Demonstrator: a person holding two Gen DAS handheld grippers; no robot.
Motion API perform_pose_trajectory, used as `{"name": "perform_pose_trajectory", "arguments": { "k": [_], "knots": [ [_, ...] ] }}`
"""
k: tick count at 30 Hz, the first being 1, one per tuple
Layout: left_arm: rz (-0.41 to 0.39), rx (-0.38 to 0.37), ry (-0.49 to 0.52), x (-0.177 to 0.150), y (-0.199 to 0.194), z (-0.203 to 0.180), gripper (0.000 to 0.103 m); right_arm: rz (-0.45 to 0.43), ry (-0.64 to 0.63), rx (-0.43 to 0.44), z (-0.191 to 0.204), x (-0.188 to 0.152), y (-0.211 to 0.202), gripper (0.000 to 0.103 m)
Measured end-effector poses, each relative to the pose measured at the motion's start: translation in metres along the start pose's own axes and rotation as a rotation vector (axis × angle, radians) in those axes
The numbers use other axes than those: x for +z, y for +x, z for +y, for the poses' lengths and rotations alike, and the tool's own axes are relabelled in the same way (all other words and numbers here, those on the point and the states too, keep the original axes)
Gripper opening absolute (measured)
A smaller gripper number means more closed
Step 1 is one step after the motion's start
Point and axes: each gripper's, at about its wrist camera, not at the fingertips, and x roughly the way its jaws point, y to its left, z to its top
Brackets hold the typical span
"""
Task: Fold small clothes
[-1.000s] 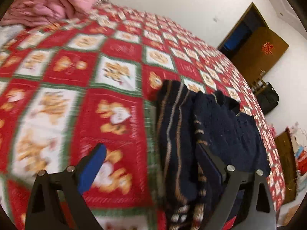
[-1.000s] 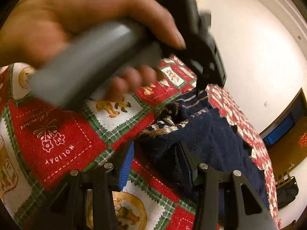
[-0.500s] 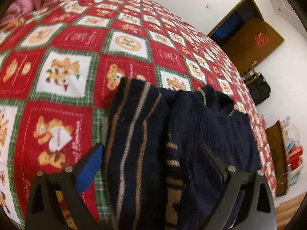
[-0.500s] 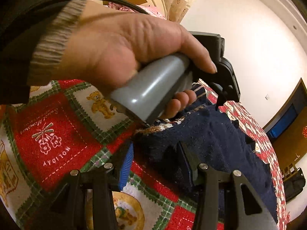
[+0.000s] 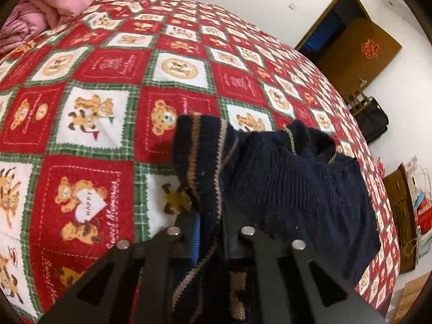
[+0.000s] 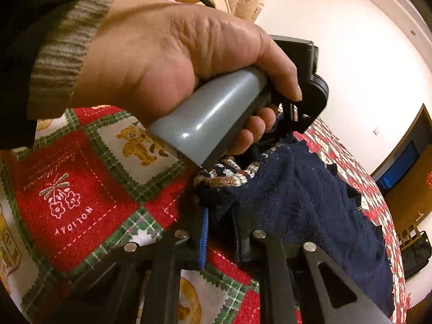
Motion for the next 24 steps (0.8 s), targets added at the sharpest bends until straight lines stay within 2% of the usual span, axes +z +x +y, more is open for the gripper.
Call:
{"name": "perform_pose_trajectory", "arguments": {
  "k": [8,13,18,24],
  "knots": [
    [0.005,-0.002,0.007,-0.003,0.001,0.001,0.011,0.003,-0.032,-0.035,0.008,0.0,-0.001,0.013],
    [0.042,-0.017,-0.023,0.001,0.013,0.008,0.018,0.009,-0.046,-0.059,0.016,0.002,-0.005,0.016],
    [-0.001,0.005,0.042,-0.003,0.003,-0.001,0.01,-0.016,0.013,0.004,0.006,0.003,-0.013,0.01],
    [-0.026,-0.028,-0.003,-0.001,-0.014,-0.002,0.01,-0.073,0.078,0.047,-0.013,0.003,-0.035,0.01]
  ]
}}
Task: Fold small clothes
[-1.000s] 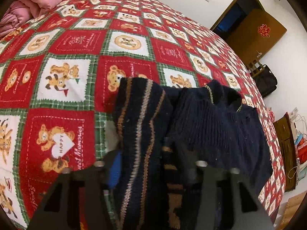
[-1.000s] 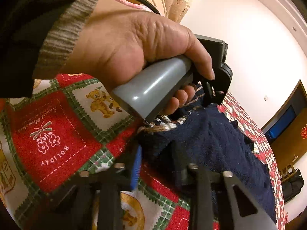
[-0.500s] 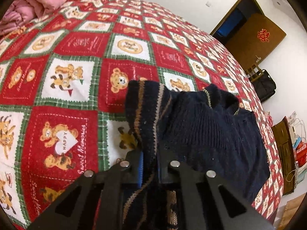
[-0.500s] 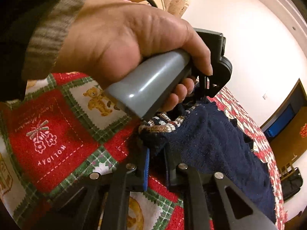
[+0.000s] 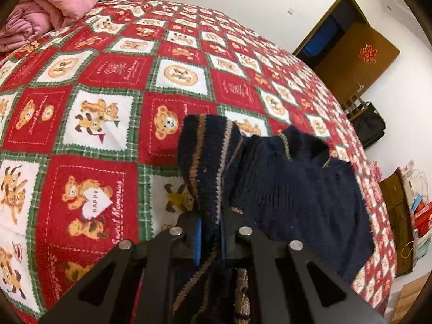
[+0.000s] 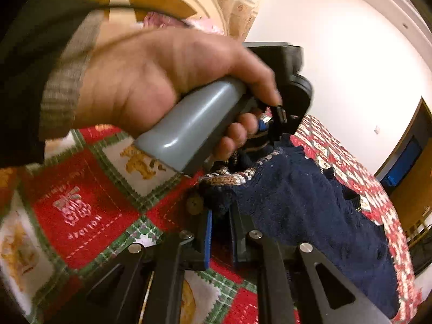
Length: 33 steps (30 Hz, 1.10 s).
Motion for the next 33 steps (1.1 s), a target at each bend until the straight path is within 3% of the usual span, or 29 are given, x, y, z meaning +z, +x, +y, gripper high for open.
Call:
{"name": "perform_pose_trajectory", "arguments": {
  "k": [8,11,13,15,18,20,21,22,24,27,33],
  "knots": [
    [-0.004,-0.007,-0.039,-0.004,0.002,-0.005,0.012,0.004,-0.038,0.005,0.0,-0.005,-0.001,0.01],
    [0.036,-0.099,-0.051,-0.005,0.007,-0.007,0.033,-0.006,-0.051,-0.005,0.002,-0.005,-0.002,0.01],
    [0.02,-0.14,-0.049,-0.005,0.004,-0.008,0.061,-0.004,-0.05,0.001,0.002,-0.006,-0.001,0.01],
    [0.033,-0.18,-0.062,-0.004,0.006,-0.006,0.07,-0.003,-0.045,0.006,0.001,-0.007,-0.001,0.01],
    [0.039,-0.184,-0.076,-0.002,0.009,0.0,0.07,0.0,-0.051,0.006,0.002,-0.007,0.0,0.01],
    [0.064,-0.128,-0.029,-0.004,0.014,-0.003,0.066,0.006,-0.057,0.008,0.003,-0.008,0.003,0.01],
    [0.084,-0.064,0.012,-0.006,0.02,-0.007,0.054,0.008,-0.058,0.009,0.002,-0.008,0.004,0.01],
    [0.096,-0.034,0.034,-0.008,0.024,-0.009,0.029,0.007,-0.054,0.012,0.001,-0.008,0.003,0.01],
    [0.076,-0.016,0.033,-0.009,0.023,-0.008,0.021,-0.005,-0.039,0.017,-0.004,-0.008,0.001,0.01],
    [0.014,-0.01,0.03,-0.009,0.007,-0.012,0.02,-0.041,0.005,0.028,-0.019,-0.008,-0.007,0.009],
    [-0.009,-0.05,-0.002,-0.005,-0.012,-0.023,0.02,-0.087,0.023,0.025,-0.044,-0.014,-0.026,0.009]
  ]
}}
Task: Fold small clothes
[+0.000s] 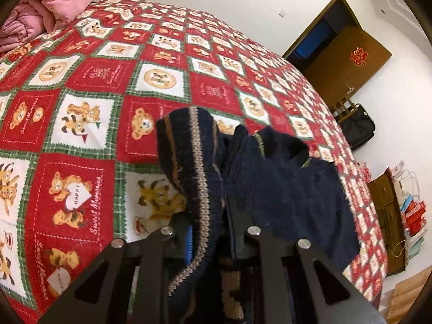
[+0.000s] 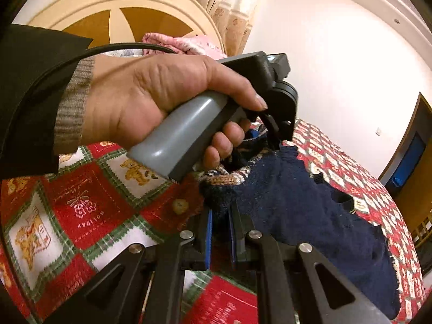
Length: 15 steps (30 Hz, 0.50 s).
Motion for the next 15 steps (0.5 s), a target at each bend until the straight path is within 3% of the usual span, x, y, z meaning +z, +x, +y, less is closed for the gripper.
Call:
{"name": "perform_pose_trajectory", "arguments": {
  "k": [6,15],
  "knots": [
    [-0.014,-0.011,-0.003,0.004,-0.009,-0.029,0.02,-0.025,0.083,-0.012,-0.053,-0.009,-0.026,0.009],
    [-0.074,-0.049,0.035,0.017,-0.014,-0.101,0.02,-0.069,0.226,-0.07,-0.139,-0.025,-0.072,0.009]
  ]
}}
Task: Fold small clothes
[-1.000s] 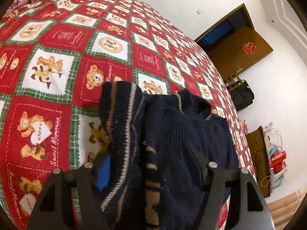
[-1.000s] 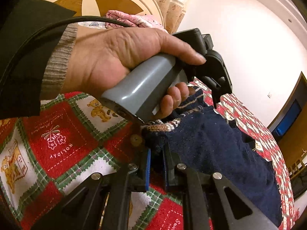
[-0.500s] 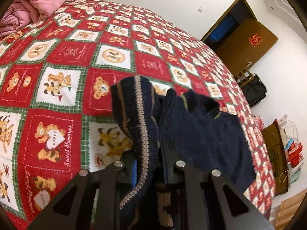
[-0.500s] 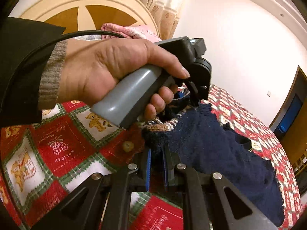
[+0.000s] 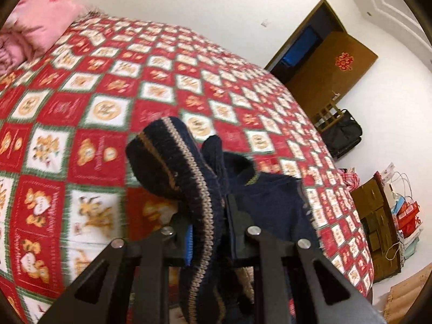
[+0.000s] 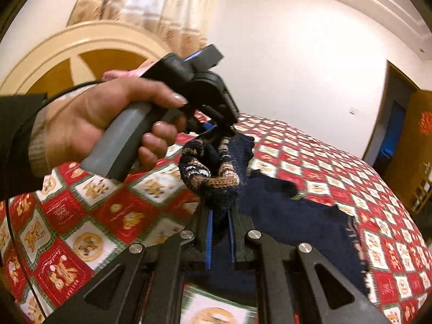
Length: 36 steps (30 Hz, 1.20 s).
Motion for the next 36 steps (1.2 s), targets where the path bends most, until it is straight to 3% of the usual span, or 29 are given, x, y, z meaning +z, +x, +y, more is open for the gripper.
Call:
{"name": "perform_pose_trajectory", "arguments": {
  "k": [4,15,24,30,33,36],
  "knots": [
    [-0.011,-0.019,0.027,0.005,0.009,-0.038,0.02,-0.001,0.053,-0.017,-0.029,-0.005,-0.012,0.009],
    [0.054,-0.054,0.092,0.002,0.07,-0.124,0.02,0.044,0.221,-0.082,-0.115,-0.042,-0.024,0.008],
    [0.164,-0.044,0.143,-0.011,0.154,-0.169,0.02,0.159,0.409,-0.107,-0.188,-0.087,-0.009,0.008],
    [0.202,-0.001,0.231,-0.028,0.188,-0.197,0.022,0.255,0.548,-0.046,-0.219,-0.12,0.004,0.009],
    [0.174,0.025,0.309,-0.034,0.188,-0.215,0.024,0.275,0.665,0.005,-0.236,-0.133,0.007,0.009],
    [0.108,-0.003,0.372,-0.036,0.166,-0.236,0.024,0.28,0.732,0.038,-0.245,-0.138,0.002,0.009]
  ]
}}
